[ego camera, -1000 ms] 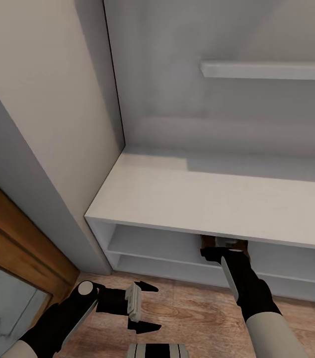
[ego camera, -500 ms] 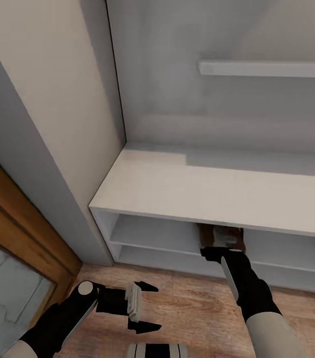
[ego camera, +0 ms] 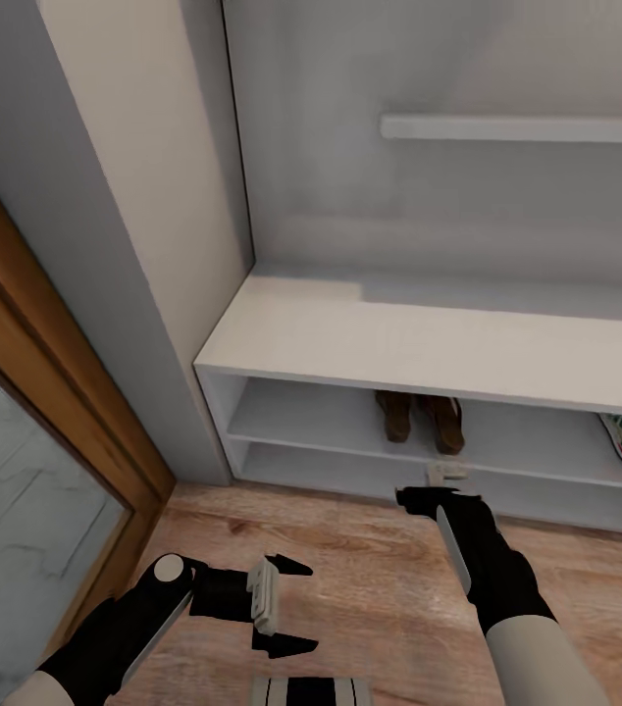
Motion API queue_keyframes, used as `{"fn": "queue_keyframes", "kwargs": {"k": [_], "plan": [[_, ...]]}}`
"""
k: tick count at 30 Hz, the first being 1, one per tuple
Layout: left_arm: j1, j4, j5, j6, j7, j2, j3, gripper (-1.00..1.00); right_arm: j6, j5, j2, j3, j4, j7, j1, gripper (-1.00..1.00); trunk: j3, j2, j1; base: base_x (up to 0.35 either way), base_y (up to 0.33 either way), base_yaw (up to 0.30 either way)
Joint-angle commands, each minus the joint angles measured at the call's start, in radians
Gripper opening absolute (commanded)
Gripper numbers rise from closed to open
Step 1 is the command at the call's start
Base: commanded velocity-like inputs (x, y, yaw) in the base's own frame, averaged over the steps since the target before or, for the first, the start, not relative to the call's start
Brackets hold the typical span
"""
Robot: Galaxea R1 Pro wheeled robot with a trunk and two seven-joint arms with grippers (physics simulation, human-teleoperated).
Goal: Pick up the two gym shoes and the two sandals from the corridor floor and place them onto the hallstand (shoe rack) in the corridor, making sure they are on the rack and not on the floor. Arrange them so the two gym shoes are next to each other and the two sandals are next to each other.
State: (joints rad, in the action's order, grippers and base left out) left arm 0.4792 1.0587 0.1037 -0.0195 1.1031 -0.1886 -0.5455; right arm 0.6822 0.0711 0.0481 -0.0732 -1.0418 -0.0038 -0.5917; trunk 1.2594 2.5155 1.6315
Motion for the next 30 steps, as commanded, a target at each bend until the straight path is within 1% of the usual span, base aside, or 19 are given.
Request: {"fn": "queue_keyframes", "kwargs": {"k": [1, 18, 23, 30], "plan": [[0.001, 0.0, 0.005, -0.002, 0.0, -0.001, -0.003, 1.0, 0.005, 0.007, 0.001, -0.002, -0.001, 0.002, 0.0, 1.0, 0.001, 0.0, -0.001, -0.339, 0.0, 0.0], [0.001, 0.0, 0.005, -0.002, 0.0, 0.0, -0.003, 1.0, 0.005, 0.008, 0.001, -0.001, 0.0, 0.002, 0.0, 1.0, 0.001, 0.0, -0.001, -0.328, 0.0, 0.0], [0.001, 0.0, 0.005, -0.002, 0.0, -0.001, -0.003, 1.0, 0.005, 0.009, 0.001, -0.001, 0.0, 0.003, 0.0, 1.0, 0.001, 0.0, -0.001, -0.106, 0.0, 0.0], [0.001, 0.0, 0.005, -0.002, 0.0, -0.001, -0.003, 1.0, 0.005, 0.014, 0.002, 0.0, -0.001, 0.003, 0.0, 1.0, 0.001, 0.0, -0.001, -0.01, 0.0, 0.0]]}}
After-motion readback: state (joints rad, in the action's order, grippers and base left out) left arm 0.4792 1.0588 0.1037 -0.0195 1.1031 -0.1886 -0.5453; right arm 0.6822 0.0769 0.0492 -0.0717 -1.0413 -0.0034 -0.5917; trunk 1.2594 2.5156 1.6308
